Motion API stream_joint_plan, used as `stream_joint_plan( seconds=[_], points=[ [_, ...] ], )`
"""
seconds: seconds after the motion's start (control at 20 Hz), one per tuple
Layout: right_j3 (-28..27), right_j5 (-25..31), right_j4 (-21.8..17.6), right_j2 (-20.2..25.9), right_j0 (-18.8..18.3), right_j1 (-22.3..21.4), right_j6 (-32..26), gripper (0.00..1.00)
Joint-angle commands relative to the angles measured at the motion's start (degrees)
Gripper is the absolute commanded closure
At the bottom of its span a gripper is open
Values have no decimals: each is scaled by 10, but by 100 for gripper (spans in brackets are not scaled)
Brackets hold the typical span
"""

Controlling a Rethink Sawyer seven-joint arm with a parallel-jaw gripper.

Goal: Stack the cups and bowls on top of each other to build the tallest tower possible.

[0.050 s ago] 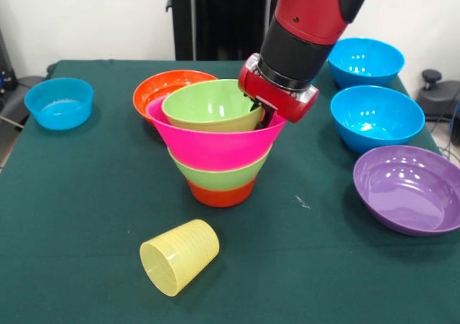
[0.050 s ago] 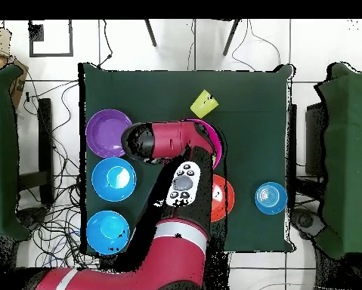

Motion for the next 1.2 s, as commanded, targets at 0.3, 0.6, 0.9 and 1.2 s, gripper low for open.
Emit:
stream_joint_plan(
  seconds=[0.3, 0.6, 0.9, 1.2],
  points=[
    [2, -17, -28, 59, 4, 32, -20, 100],
    [2, 1, -29, 59, 6, 32, -27, 100],
    [-6, 23, -30, 64, 3, 33, -44, 0],
    [-4, 26, -27, 71, -2, 31, -51, 0]
  ],
)
